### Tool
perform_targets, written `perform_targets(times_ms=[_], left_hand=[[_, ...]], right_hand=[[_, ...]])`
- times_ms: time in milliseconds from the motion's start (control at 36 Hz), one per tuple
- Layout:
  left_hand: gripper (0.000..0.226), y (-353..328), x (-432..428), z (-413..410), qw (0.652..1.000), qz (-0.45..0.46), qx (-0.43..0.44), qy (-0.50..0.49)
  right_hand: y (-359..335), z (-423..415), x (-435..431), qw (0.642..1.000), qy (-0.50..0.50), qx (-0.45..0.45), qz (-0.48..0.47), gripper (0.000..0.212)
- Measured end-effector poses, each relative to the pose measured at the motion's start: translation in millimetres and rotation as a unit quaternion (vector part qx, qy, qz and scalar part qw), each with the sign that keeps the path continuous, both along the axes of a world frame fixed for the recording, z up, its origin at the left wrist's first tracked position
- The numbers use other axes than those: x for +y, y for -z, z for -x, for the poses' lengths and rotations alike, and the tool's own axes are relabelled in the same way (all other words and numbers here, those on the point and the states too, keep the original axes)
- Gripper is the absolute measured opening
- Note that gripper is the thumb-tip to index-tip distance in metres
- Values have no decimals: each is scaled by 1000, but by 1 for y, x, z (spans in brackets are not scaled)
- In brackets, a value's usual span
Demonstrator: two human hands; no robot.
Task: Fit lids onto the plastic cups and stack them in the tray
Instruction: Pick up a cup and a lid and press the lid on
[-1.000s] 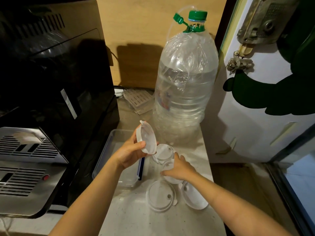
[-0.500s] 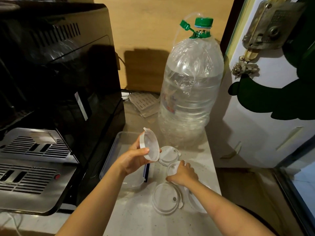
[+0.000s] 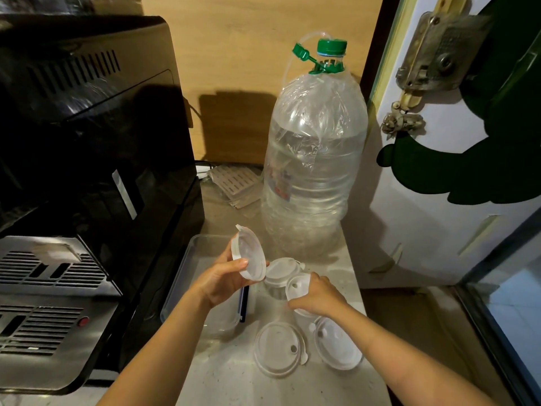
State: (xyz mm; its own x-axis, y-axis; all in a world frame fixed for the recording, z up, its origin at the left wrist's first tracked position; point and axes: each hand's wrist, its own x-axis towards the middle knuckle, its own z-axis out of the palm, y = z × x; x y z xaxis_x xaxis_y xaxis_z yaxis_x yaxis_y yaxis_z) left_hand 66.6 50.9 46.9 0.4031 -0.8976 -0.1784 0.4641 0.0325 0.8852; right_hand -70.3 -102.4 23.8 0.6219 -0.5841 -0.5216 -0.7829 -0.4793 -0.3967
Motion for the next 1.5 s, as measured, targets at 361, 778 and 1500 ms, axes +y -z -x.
perform_targets(times_ms=[361,778,1500], left_hand=[[114,1,-11,1,1000,5,10,4],[124,4,-14,-1,1000,8,1,22],[102,-21,-24,5,988,112,93,46]], right_hand=[[-6,3,-14,997,2,-73,7,101],[-43,-1,-4,986,-11,-161,38,94],[-106,-23,25,934,-72,-343,-75,74]])
